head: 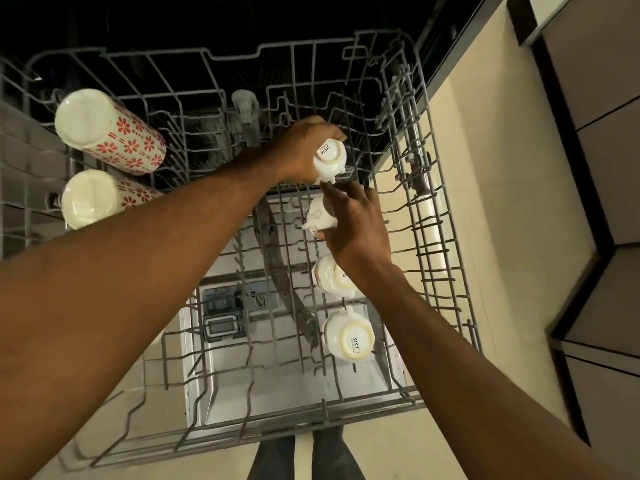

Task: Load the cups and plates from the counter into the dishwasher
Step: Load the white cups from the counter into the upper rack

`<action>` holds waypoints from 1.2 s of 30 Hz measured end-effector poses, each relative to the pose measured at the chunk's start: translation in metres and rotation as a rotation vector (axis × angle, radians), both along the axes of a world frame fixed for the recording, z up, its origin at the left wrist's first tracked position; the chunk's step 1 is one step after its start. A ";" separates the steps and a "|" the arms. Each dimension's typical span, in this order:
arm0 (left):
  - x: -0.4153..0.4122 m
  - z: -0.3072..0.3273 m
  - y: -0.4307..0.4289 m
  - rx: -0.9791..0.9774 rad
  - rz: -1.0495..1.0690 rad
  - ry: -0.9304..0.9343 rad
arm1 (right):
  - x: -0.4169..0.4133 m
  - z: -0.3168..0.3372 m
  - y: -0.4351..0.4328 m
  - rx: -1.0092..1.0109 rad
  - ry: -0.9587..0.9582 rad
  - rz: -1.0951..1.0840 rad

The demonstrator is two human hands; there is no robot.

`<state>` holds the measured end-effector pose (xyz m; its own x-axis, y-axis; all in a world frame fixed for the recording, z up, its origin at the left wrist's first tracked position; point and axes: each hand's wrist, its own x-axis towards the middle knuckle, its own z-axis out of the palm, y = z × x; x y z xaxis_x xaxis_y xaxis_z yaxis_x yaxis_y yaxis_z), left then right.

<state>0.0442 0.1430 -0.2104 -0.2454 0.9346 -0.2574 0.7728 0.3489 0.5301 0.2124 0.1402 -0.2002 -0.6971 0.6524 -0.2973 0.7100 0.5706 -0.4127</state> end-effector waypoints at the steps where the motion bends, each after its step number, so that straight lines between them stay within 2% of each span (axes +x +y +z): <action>1: 0.000 -0.001 -0.001 -0.002 0.003 -0.002 | -0.001 0.001 0.000 0.010 -0.010 0.016; 5: 0.002 -0.005 -0.004 0.004 0.062 -0.019 | -0.005 0.000 0.004 0.023 0.018 0.046; 10: 0.004 -0.012 -0.020 0.048 0.146 -0.053 | -0.008 -0.009 0.011 -0.016 0.181 0.015; 16: 0.018 -0.005 -0.049 0.163 0.362 -0.106 | -0.007 -0.002 0.020 0.021 0.180 0.109; 21: 0.035 0.003 -0.080 0.190 0.444 -0.097 | 0.001 -0.002 0.016 -0.032 0.193 0.127; 26: 0.058 0.014 -0.114 0.137 0.526 -0.116 | 0.021 0.009 0.006 -0.027 0.308 0.027; 30: 0.083 0.029 -0.143 0.149 0.582 -0.163 | 0.038 0.017 -0.010 -0.021 0.291 -0.050; 36: 0.124 0.038 -0.198 0.192 0.648 -0.231 | 0.074 0.031 -0.067 -0.150 0.397 -0.238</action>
